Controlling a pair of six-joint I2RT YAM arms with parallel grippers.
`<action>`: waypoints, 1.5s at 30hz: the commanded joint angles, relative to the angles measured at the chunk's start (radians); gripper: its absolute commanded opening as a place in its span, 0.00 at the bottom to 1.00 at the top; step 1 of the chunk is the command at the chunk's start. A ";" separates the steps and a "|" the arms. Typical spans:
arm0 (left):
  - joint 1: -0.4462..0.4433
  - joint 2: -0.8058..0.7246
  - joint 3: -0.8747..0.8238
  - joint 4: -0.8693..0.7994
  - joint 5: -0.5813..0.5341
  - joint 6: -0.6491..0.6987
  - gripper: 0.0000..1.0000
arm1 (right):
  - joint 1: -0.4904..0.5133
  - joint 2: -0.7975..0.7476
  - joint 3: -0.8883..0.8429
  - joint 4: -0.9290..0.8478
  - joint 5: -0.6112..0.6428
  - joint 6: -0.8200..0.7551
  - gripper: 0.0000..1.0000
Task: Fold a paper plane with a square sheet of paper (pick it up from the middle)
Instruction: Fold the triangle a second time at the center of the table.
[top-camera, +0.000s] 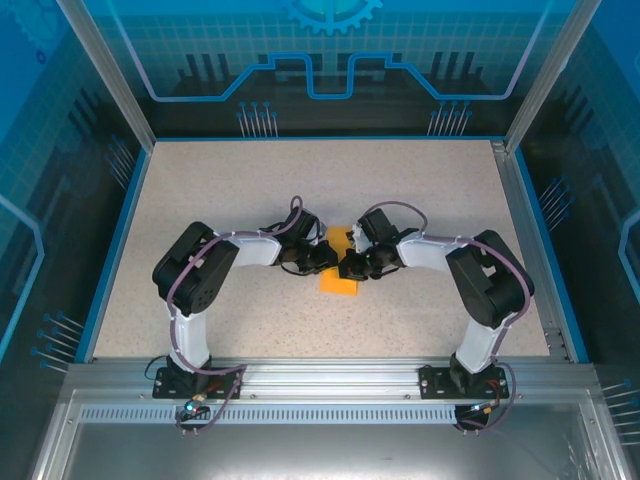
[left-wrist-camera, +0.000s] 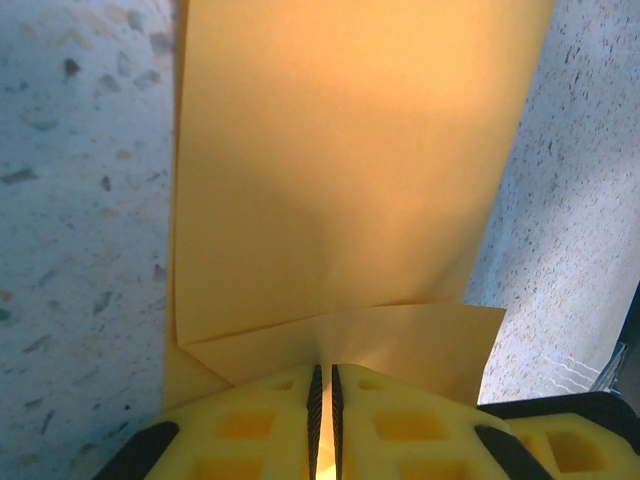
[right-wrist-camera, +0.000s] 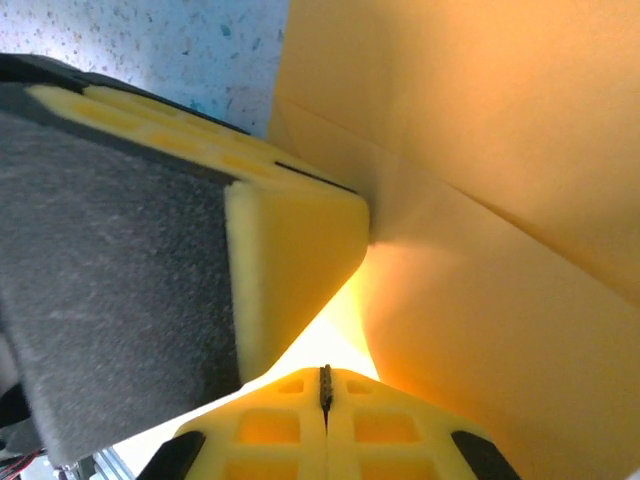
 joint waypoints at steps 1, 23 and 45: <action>0.003 0.017 -0.018 -0.011 -0.008 0.002 0.15 | 0.006 0.030 0.009 0.020 -0.001 0.014 0.05; 0.013 0.042 -0.038 -0.011 -0.042 -0.034 0.12 | -0.050 -0.026 -0.128 0.008 -0.118 -0.062 0.09; 0.016 0.041 -0.038 -0.021 -0.044 -0.027 0.12 | -0.134 -0.102 -0.297 0.052 -0.156 -0.064 0.11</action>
